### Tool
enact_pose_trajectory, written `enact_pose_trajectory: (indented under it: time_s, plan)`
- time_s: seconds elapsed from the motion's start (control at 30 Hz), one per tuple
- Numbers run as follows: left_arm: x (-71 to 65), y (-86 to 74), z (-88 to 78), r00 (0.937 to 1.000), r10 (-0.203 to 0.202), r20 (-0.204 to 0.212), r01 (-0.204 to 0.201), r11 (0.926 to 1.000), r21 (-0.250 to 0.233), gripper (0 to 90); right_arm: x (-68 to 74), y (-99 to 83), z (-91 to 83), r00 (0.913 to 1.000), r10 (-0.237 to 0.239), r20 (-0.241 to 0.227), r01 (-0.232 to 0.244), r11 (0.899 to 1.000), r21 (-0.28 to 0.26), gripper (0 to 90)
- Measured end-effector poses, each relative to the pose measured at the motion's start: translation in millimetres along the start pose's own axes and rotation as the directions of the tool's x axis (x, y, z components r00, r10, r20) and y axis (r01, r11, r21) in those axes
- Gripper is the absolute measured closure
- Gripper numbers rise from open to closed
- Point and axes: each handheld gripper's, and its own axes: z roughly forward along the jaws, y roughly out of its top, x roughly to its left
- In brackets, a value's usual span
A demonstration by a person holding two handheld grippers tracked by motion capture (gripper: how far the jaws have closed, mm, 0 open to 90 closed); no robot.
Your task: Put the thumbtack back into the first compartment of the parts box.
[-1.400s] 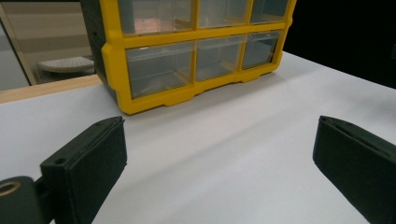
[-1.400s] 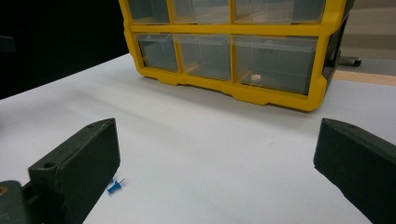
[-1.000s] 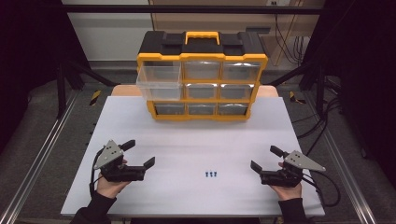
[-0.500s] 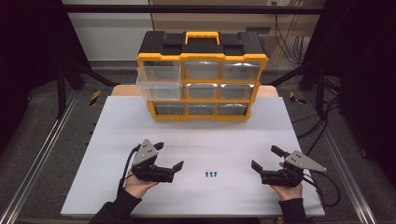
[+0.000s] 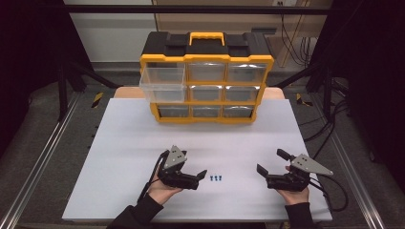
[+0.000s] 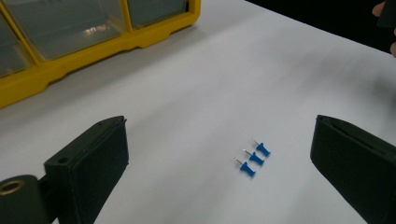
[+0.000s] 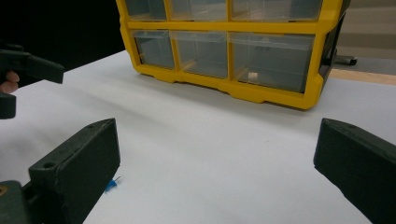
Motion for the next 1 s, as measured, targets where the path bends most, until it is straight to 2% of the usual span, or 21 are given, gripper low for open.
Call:
enact_pose_trajectory:
  time_s: [0.07,0.13,0.2,0.23,0.47,0.57,0.63,0.67,0.73,0.77,1.0]
  plan:
    - [-2.7,-0.8,5.4,1.0000,-0.003,0.000,0.003,0.9998,0.020,4.2,1.9,0.2,0.2,0.9997,0.026,-0.006,-0.026,1.000,-0.002,1.0]
    - [-7.1,-3.0,13.8,1.0000,-0.001,-0.001,0.002,0.9987,0.051,5.7,1.7,0.1,0.4,0.9998,0.020,0.004,-0.020,1.000,0.008,1.0]
    - [-8.6,-3.9,16.6,1.0000,-0.003,-0.003,0.003,0.9982,0.060,6.3,1.8,0.1,0.5,0.9998,0.020,0.004,-0.020,1.000,0.006,1.1]
    - [-10.8,-5.8,21.6,0.9999,-0.014,-0.004,0.014,0.9970,0.076,7.4,1.2,-0.2,0.6,0.9999,0.012,0.001,-0.012,1.000,0.004,1.1]
    - [-14.4,-11.7,34.4,0.9982,-0.056,-0.022,0.058,0.9920,0.112,14.1,0.6,-0.2,0.4,1.0000,0.008,-0.001,-0.008,1.000,0.002,1.0]
    - [-16.5,-14.4,39.3,0.9978,-0.061,-0.026,0.064,0.9897,0.128,16.5,1.3,0.2,0.2,0.9998,0.018,-0.002,-0.018,1.000,0.004,1.0]
    - [-18.7,-16.6,42.4,0.9977,-0.059,-0.033,0.063,0.9887,0.136,22.8,2.3,0.5,0.3,0.9994,0.034,-0.006,-0.034,0.999,0.000,1.1]
    - [-20.0,-17.6,44.1,0.9975,-0.059,-0.040,0.064,0.9882,0.139,22.8,0.1,-0.1,0.5,1.0000,0.003,0.002,-0.003,1.000,0.000,1.1]
    - [-22.8,-19.2,47.6,0.9972,-0.062,-0.042,0.068,0.9867,0.148,26.6,-0.3,-0.1,0.3,1.0000,-0.002,0.002,0.002,1.000,-0.002,1.1]
    - [-23.7,-20.0,49.0,0.9976,-0.054,-0.044,0.060,0.9861,0.155,28.9,0.7,0.3,0.0,0.9999,0.014,0.005,-0.014,1.000,0.003,1.1]
    - [-28.4,-24.0,55.6,0.9964,-0.059,-0.061,0.069,0.9817,0.178,46.2,0.6,0.2,-0.1,0.9999,0.012,0.005,-0.012,1.000,0.001,1.0]
